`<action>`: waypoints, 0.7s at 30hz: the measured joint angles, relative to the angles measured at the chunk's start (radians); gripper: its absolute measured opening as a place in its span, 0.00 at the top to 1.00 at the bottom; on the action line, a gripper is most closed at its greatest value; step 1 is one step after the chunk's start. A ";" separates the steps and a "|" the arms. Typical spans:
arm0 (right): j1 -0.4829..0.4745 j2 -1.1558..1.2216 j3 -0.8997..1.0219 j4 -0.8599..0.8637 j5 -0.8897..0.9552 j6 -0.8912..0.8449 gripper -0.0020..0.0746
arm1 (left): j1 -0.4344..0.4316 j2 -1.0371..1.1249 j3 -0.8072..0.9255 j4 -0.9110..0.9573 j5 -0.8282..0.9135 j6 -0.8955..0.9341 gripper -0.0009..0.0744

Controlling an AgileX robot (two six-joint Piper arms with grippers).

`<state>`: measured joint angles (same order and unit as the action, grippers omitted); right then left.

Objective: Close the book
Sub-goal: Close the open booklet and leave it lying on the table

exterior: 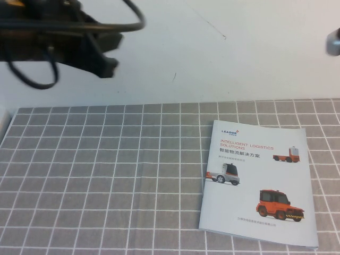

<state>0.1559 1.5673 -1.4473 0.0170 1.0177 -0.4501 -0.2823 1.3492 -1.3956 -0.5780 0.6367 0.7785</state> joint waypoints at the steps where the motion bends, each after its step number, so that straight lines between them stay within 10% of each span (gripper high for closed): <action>1: 0.000 -0.029 0.000 -0.017 0.006 0.012 0.98 | 0.000 -0.034 0.007 0.067 0.000 -0.052 0.99; 21: 0.000 -0.794 0.355 -0.096 0.049 0.112 0.98 | 0.004 -0.648 0.841 0.313 -0.497 -0.301 0.99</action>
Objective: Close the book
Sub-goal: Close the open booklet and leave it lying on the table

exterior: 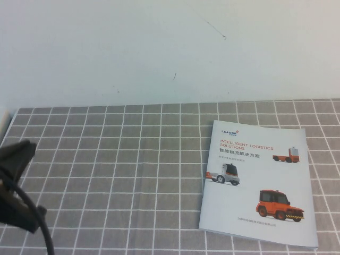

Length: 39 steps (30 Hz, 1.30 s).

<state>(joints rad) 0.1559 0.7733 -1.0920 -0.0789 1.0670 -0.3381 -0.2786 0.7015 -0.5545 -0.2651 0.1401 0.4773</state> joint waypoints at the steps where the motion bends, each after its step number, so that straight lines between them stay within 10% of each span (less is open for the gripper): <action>1: 0.000 -0.045 0.056 0.000 -0.016 0.011 0.98 | 0.000 -0.022 0.040 -0.005 -0.012 0.000 0.99; 14: 0.000 -0.441 0.626 0.152 -0.405 0.061 0.98 | 0.000 -0.129 0.228 -0.019 -0.104 -0.018 0.99; 39: 0.000 -0.450 0.701 0.210 -0.351 0.063 0.98 | 0.000 -0.129 0.228 -0.019 -0.026 -0.018 0.99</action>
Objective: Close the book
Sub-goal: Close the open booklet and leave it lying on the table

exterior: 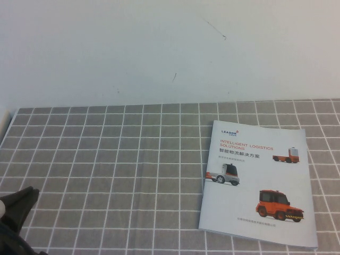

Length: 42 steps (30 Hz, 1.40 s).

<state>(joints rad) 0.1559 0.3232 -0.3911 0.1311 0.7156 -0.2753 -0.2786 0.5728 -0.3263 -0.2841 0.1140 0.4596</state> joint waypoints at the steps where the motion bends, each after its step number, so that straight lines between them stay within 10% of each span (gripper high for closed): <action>1: 0.000 0.000 0.000 0.000 0.002 0.000 0.98 | 0.000 0.000 0.000 0.000 0.000 0.000 0.99; 33: 0.000 -0.001 0.000 0.006 0.026 0.000 0.98 | 0.154 -0.584 0.347 0.127 0.190 0.039 0.99; 42: 0.000 -0.001 0.000 0.006 0.026 0.000 0.98 | 0.174 -0.584 0.345 0.177 0.205 -0.289 0.99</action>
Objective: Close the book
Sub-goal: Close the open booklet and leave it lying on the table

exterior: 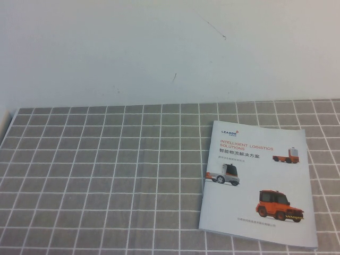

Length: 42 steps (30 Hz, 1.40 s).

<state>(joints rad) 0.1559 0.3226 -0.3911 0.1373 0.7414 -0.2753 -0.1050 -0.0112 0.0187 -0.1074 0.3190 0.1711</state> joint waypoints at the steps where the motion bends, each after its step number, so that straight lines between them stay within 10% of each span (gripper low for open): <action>1: 0.000 0.000 0.000 0.000 0.000 0.000 0.98 | 0.002 -0.001 0.000 0.003 0.000 -0.015 0.99; 42: -0.019 -0.087 0.064 -0.104 -0.087 -0.045 0.98 | 0.002 -0.001 -0.002 0.020 0.007 -0.050 0.99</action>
<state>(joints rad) 0.1368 0.2352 -0.3275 0.0336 0.6546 -0.3198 -0.1035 -0.0127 0.0168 -0.0872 0.3263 0.1214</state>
